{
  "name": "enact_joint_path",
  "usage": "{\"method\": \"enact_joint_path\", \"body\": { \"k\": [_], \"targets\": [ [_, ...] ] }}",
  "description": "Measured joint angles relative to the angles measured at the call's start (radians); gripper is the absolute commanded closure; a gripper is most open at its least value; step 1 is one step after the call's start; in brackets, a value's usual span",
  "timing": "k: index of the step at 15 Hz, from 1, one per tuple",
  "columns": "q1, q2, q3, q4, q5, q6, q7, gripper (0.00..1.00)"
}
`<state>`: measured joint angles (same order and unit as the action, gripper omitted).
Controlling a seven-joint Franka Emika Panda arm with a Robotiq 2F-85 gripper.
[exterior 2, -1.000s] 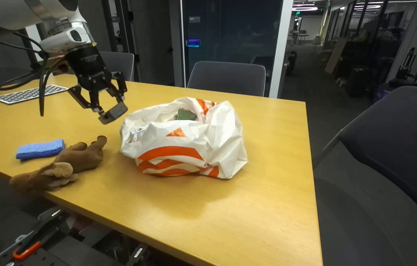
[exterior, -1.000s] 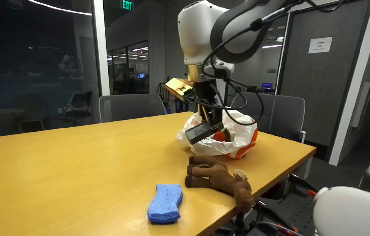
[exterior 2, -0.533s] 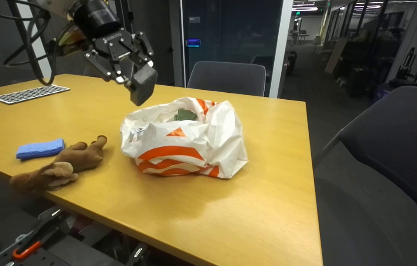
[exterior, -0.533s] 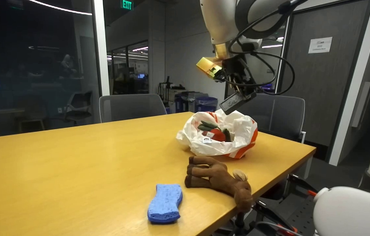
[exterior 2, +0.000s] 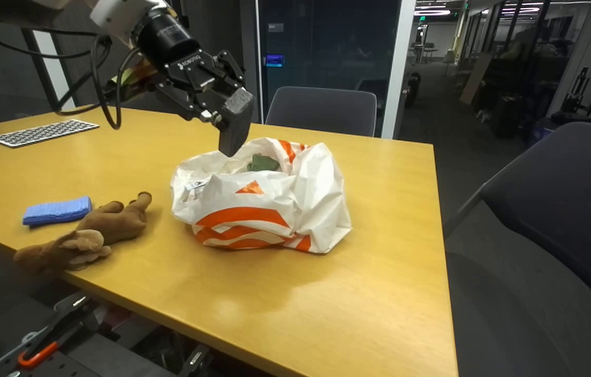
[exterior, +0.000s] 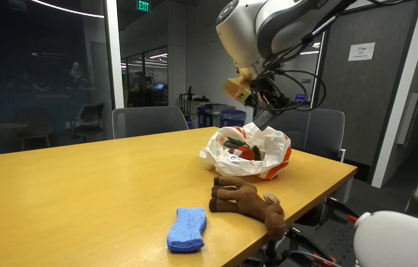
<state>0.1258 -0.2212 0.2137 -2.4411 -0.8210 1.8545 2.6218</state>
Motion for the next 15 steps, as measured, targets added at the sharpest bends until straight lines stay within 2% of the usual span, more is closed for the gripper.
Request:
{"method": "enact_joint_path", "body": {
  "k": [4,6,7,8,9,12,15],
  "targets": [
    [-0.001,0.197,-0.014,0.131,-0.082,0.02,-0.013,0.68],
    [-0.008,0.281,-0.045,0.204,-0.105,0.099,-0.045,0.68],
    [-0.017,0.318,-0.065,0.234,-0.105,0.174,-0.068,0.68],
    [-0.027,0.351,-0.084,0.257,-0.105,0.258,-0.09,0.18],
    [-0.039,0.382,-0.1,0.275,-0.105,0.34,-0.106,0.16],
    [-0.067,0.454,-0.137,0.303,-0.086,0.55,-0.16,0.0],
    [-0.06,0.461,-0.138,0.292,-0.027,0.629,-0.207,0.0]
  ]
}}
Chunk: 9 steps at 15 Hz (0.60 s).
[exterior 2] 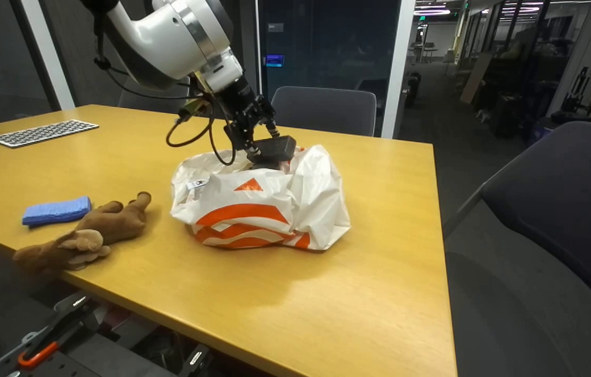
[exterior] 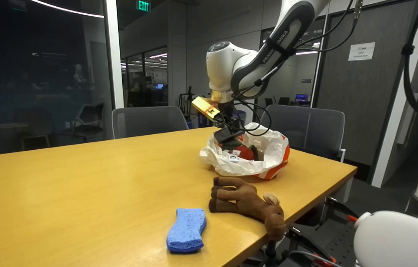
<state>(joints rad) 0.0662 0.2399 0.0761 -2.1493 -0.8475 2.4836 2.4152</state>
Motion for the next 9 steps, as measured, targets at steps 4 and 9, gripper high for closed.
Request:
{"method": "enact_joint_path", "body": {
  "k": [4,9],
  "targets": [
    [0.08,-0.092,0.041,-0.085,0.082,-0.033,-0.003,0.0],
    [0.169,-0.276,0.145,-0.201,0.333,-0.128,-0.198,0.0]
  ]
}}
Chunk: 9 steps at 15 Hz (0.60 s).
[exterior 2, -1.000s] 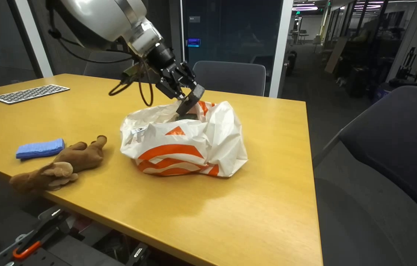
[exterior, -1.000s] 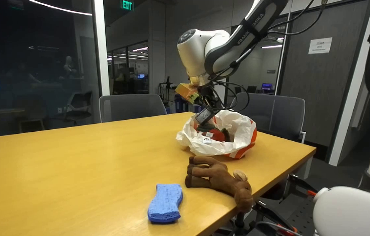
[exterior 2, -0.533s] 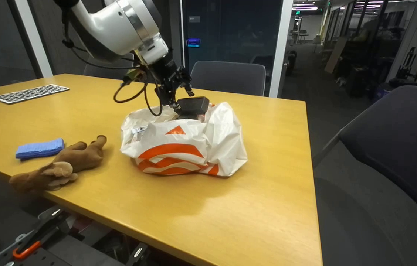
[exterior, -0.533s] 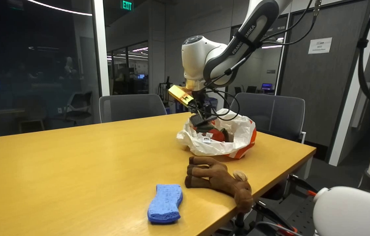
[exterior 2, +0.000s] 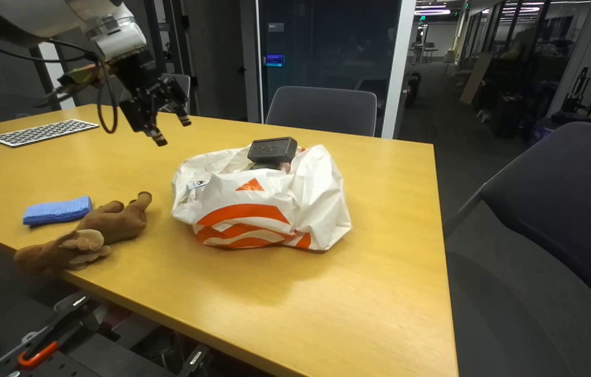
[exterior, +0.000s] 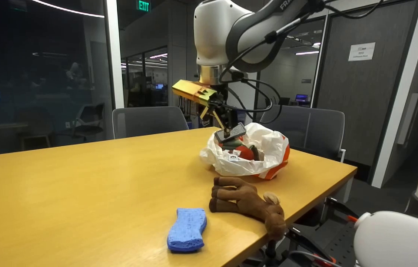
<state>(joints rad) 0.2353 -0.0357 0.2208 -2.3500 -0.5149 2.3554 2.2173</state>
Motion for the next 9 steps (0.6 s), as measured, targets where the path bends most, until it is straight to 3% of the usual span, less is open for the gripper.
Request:
{"method": "enact_joint_path", "body": {
  "k": [4,9],
  "targets": [
    [0.029,-0.03,0.035,-0.004,0.166,-0.025,-0.252,0.0],
    [0.029,-0.024,0.034,-0.003,0.175,-0.026,-0.294,0.0]
  ]
}}
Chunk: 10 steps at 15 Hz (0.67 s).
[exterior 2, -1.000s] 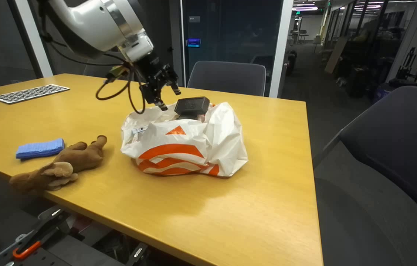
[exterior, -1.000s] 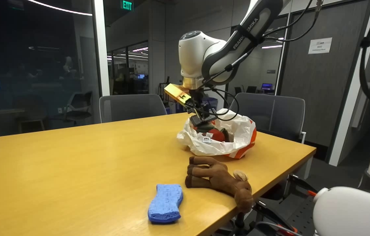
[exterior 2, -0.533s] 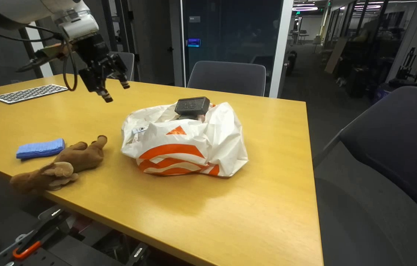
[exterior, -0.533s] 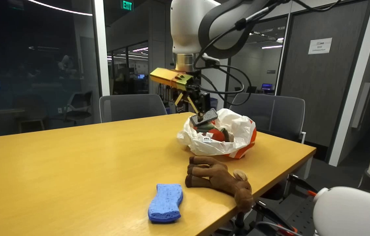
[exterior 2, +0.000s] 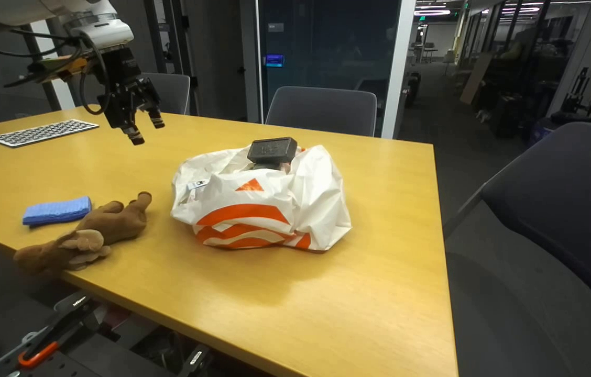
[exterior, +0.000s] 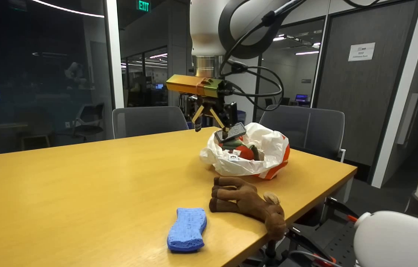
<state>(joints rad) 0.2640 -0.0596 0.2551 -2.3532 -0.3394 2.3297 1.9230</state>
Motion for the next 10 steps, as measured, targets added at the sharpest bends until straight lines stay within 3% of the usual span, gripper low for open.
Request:
{"method": "enact_joint_path", "body": {
  "k": [5,10],
  "targets": [
    [-0.007,0.001,-0.005,-0.023,0.032,-0.067,-0.078,0.0],
    [-0.03,-0.065,-0.037,-0.16,0.236,-0.062,-0.33,0.0]
  ]
}}
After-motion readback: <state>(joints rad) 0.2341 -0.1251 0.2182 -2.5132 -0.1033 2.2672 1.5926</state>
